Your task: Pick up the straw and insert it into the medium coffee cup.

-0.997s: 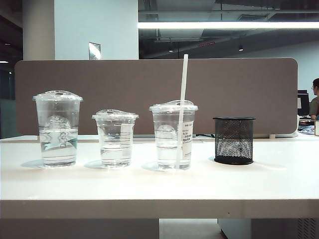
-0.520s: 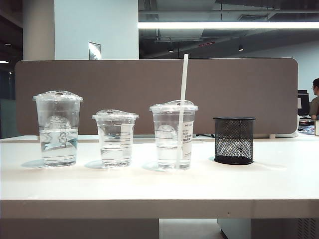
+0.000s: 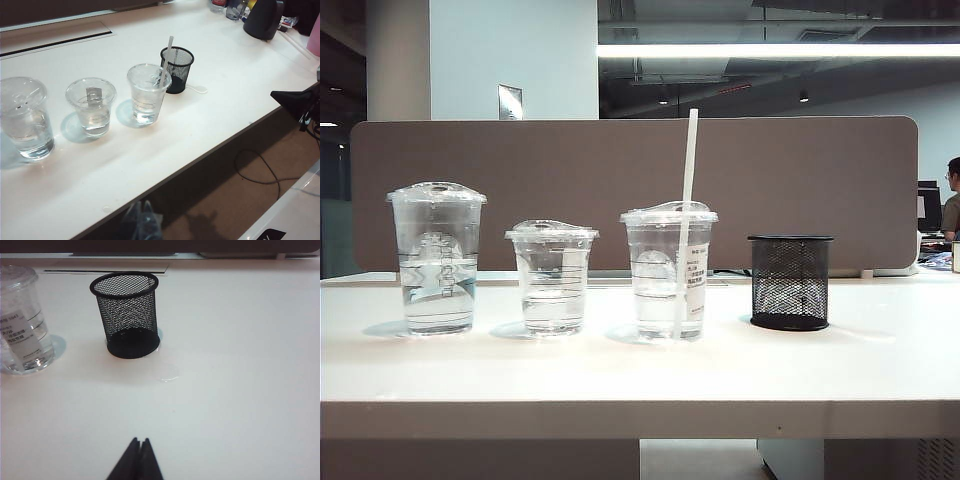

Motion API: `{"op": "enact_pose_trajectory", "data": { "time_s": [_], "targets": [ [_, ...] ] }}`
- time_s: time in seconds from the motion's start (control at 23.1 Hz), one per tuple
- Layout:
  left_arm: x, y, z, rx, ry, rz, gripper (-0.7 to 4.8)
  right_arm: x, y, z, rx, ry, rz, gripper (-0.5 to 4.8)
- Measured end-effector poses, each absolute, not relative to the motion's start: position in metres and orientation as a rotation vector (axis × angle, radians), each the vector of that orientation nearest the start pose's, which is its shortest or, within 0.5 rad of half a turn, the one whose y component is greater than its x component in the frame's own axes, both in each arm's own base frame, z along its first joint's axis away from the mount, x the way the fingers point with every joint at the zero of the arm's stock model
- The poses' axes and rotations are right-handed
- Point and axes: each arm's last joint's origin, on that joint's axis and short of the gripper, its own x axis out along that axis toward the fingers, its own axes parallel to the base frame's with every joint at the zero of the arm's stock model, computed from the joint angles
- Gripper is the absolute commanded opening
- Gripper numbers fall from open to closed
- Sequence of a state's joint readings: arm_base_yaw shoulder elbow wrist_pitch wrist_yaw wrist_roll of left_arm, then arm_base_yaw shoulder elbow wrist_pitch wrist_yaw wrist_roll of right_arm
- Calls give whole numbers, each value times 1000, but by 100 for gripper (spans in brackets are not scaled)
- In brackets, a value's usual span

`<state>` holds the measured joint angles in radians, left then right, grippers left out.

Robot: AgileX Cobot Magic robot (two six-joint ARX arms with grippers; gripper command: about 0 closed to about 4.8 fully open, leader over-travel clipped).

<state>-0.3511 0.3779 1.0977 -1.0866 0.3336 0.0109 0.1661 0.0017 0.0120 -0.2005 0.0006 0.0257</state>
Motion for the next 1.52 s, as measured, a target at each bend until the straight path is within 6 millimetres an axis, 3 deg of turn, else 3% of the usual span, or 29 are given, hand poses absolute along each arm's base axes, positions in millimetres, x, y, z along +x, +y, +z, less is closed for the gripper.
{"op": "enact_pose_trajectory", "data": {
  "time_s": [0.39, 0.43, 0.69, 0.78, 0.95, 1.21, 1.52],
  "targets": [
    [13, -15, 368, 21, 287, -674, -4, 94, 16, 148, 10, 192, 163, 0],
    [26, -19, 353, 25, 218, -671, -5, 94, 16, 148, 10, 192, 163, 0],
    [61, -26, 293, 20, -62, -586, -4, 94, 16, 148, 10, 192, 163, 0],
    [75, -22, 260, -9, -132, -494, -5, 94, 16, 148, 10, 192, 163, 0],
    [90, -12, 214, -42, -53, -362, -5, 94, 16, 148, 10, 192, 163, 0],
    [98, -7, 167, -31, 43, -211, -5, 94, 16, 148, 10, 192, 163, 0],
    [97, -5, 152, -28, 129, -165, -4, 94, 16, 148, 10, 192, 163, 0]
  ]
}}
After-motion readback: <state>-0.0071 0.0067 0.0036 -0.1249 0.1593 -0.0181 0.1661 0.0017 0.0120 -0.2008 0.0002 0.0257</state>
